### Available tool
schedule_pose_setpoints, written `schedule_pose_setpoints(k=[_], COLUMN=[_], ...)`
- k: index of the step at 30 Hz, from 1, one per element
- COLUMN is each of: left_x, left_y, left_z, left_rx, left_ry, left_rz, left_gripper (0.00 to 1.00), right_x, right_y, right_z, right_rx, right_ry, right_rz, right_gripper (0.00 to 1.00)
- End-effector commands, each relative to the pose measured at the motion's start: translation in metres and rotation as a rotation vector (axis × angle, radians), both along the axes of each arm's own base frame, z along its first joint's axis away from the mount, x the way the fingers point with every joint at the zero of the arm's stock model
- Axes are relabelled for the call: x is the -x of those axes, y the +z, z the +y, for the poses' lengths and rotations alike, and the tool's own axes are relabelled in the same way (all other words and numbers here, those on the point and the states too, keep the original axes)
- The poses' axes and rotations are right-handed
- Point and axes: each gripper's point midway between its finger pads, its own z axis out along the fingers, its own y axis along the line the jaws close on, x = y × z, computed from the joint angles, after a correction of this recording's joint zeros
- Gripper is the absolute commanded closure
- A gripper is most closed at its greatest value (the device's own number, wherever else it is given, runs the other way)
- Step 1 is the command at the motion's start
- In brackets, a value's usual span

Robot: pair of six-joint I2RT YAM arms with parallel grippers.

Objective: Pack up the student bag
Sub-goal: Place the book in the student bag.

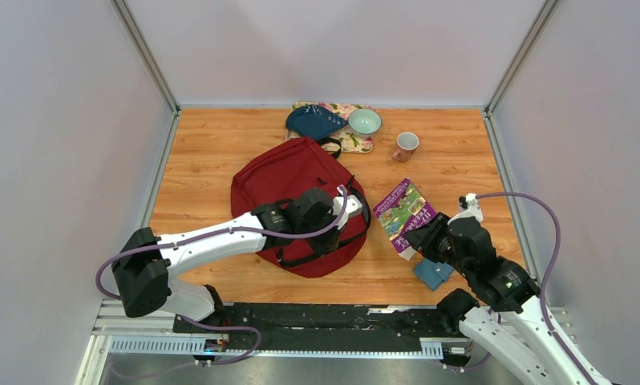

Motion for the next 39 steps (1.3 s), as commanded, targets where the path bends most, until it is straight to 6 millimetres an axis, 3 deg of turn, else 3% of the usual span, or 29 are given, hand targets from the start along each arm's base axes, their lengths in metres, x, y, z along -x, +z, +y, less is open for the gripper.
schedule_pose_setpoints(k=[1, 4, 8, 13, 16, 20, 23, 32, 35, 39], left_x=[-0.01, -0.019, -0.04, -0.065, -0.074, -0.08, -0.077, -0.073, -0.073, -0.074], left_y=[0.034, 0.033, 0.049, 0.106, 0.139, 0.177, 0.192, 0.2, 0.198, 0.199], left_z=[-0.01, -0.006, 0.001, 0.018, 0.029, 0.044, 0.048, 0.04, 0.038, 0.037], left_rx=[0.074, 0.053, 0.049, 0.184, 0.265, 0.388, 0.492, 0.568, 0.563, 0.564], left_ry=[0.013, 0.063, 0.185, 0.367, 0.452, 0.536, 0.548, 0.508, 0.504, 0.507], left_rz=[-0.071, -0.096, -0.165, -0.317, -0.392, -0.469, -0.497, -0.502, -0.499, -0.498], left_gripper=[1.0, 1.0, 1.0, 1.0, 1.0, 1.0, 1.0, 1.0, 1.0, 1.0], right_x=[-0.014, -0.012, -0.009, -0.006, -0.002, 0.008, 0.015, 0.028, 0.03, 0.029], right_y=[0.037, 0.038, 0.048, 0.065, 0.073, 0.082, 0.091, 0.12, 0.111, 0.09], right_z=[0.01, 0.01, 0.007, -0.031, -0.03, -0.004, 0.017, 0.077, 0.092, 0.098], right_rx=[-0.082, -0.085, -0.088, 0.037, 0.034, -0.076, -0.185, -0.445, -0.518, -0.532], right_ry=[0.007, 0.014, 0.016, -0.086, -0.065, 0.037, 0.118, 0.361, 0.407, 0.408], right_rz=[-0.132, -0.136, -0.163, -0.211, -0.221, -0.191, -0.171, -0.126, -0.063, 0.002], right_gripper=[1.0, 1.0, 1.0, 1.0, 1.0, 1.0, 1.0, 1.0, 1.0, 1.0])
